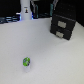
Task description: Open the kcup holder, insert the kcup into the holder, and close the kcup holder
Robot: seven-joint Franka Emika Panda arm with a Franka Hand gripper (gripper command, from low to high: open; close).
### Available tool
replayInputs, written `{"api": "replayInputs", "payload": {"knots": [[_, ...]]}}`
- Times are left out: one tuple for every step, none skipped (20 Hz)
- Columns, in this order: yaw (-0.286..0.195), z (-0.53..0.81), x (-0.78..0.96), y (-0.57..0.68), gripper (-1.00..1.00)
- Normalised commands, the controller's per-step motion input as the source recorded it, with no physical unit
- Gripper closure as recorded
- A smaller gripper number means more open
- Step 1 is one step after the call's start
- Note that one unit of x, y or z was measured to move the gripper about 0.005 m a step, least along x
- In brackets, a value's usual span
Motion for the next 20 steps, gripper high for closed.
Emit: {"api": "replayInputs", "payload": {"knots": [[-0.166,0.06,-0.1,0.79,-1.0],[-0.179,0.06,-0.07,0.8,-1.0],[-0.187,0.06,-0.05,0.81,-1.0],[-0.19,0.05,-0.03,0.81,-1.0],[-0.19,0.03,-0.02,0.82,-1.0],[-0.19,0.01,-0.01,0.83,-1.0],[-0.186,0.01,-0.02,0.83,-1.0],[-0.183,0.01,-0.02,0.84,-1.0],[-0.181,0.01,-0.03,0.85,-1.0],[-0.182,0.0,-0.05,0.84,-1.0],[-0.178,-0.01,-0.06,0.85,-1.0],[-0.179,-0.04,-0.05,0.85,-1.0],[-0.179,-0.05,-0.06,0.85,-1.0],[-0.178,-0.06,-0.07,0.84,-1.0],[-0.174,-0.08,-0.12,0.82,-1.0],[-0.172,-0.09,-0.15,0.79,-1.0],[-0.174,-0.1,-0.18,0.76,-1.0],[-0.175,-0.12,-0.21,0.72,-1.0],[-0.173,-0.14,-0.21,0.67,-1.0],[-0.17,-0.15,-0.24,0.65,-1.0]]}}
